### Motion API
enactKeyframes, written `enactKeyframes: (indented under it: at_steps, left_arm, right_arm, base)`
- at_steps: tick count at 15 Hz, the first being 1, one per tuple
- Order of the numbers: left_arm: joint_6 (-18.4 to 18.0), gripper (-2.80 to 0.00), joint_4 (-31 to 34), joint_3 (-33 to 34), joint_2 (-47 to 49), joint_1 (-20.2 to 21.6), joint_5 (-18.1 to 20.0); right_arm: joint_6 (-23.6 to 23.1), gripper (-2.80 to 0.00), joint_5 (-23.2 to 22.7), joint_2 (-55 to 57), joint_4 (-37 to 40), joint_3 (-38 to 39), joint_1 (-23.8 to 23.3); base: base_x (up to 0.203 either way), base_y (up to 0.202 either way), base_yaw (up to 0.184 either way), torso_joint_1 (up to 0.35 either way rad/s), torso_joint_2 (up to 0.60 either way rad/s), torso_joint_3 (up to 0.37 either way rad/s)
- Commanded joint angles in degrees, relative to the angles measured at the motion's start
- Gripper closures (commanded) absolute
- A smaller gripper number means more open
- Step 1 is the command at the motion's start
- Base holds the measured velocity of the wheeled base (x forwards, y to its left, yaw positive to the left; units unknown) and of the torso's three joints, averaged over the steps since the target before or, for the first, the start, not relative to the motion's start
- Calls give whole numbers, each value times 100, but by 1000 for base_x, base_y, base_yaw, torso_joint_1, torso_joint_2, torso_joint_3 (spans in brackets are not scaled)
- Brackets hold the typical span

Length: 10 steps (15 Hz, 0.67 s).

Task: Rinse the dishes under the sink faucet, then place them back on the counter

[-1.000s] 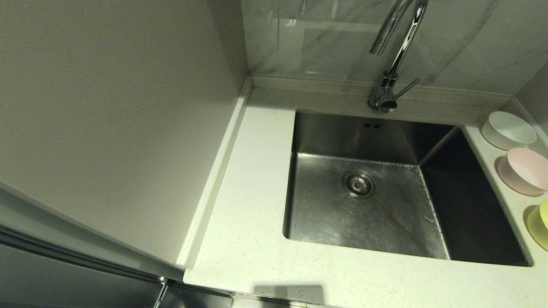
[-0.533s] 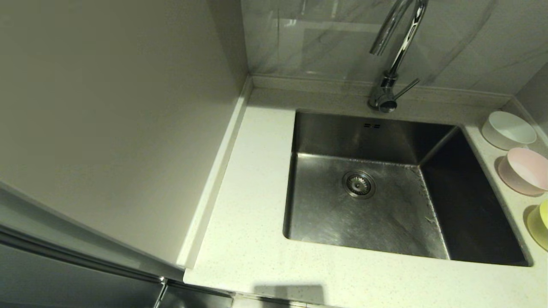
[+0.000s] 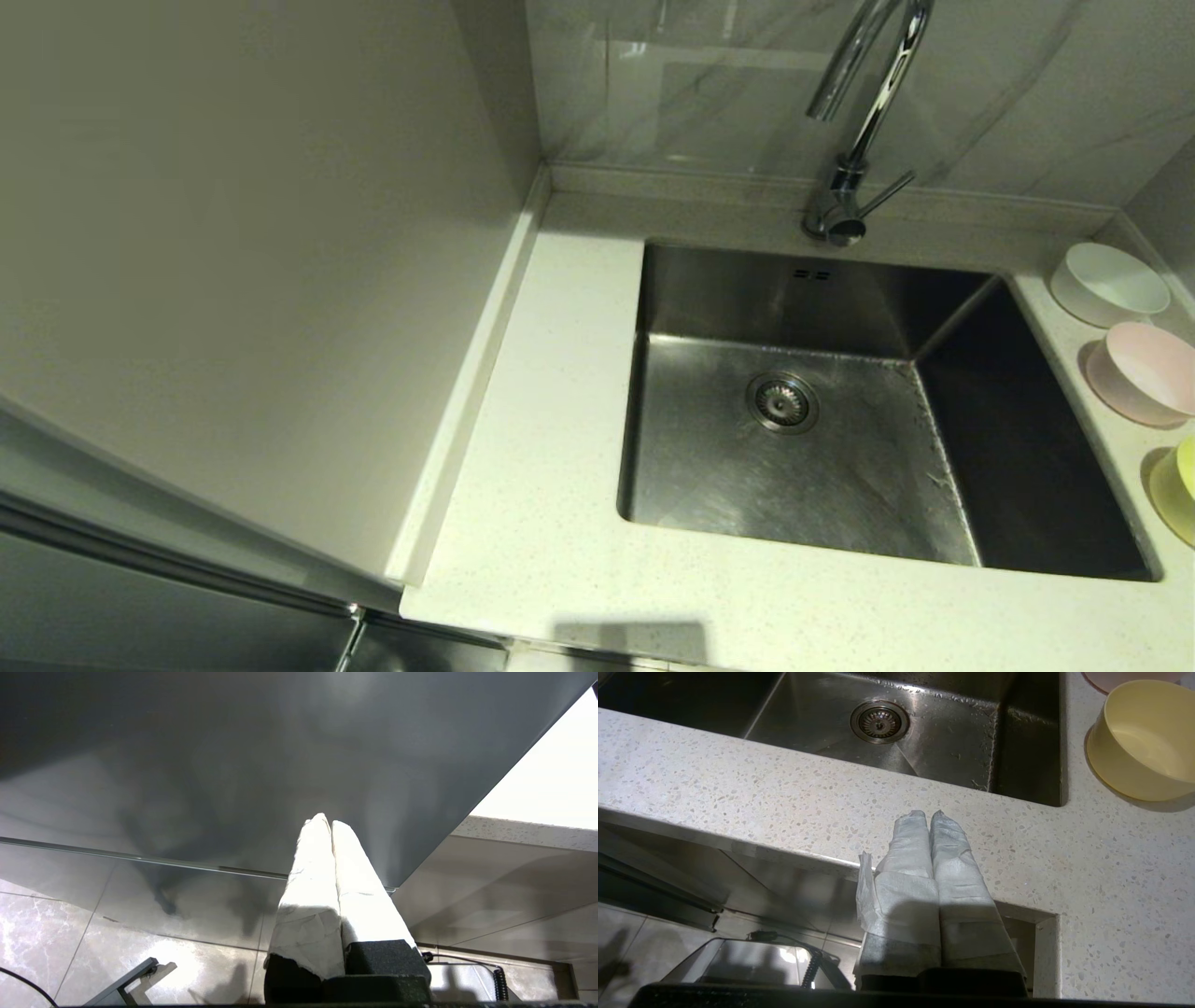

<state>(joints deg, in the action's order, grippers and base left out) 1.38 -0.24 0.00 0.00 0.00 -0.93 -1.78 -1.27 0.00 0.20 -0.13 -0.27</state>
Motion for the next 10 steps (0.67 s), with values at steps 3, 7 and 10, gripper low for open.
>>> enactKeyframes:
  at_steps: [3,7,10]
  left_arm:
    - [3,0,-2,0,-9,0,-4]
    - [3,0,-2,0,-9,0,-4]
    - [3,0,-2,0,-9,0,-4]
  right_arm:
    - [-6,0,-5,9,6,5,0]
    - [-15,0,-5,9,6,5,0]
    - [-6,0,-5,9,6,5,0]
  base:
    - [0,0,0,0,0,0]
    - [0,0,0,0,0,0]
    - [0,0,0,0,0,0]
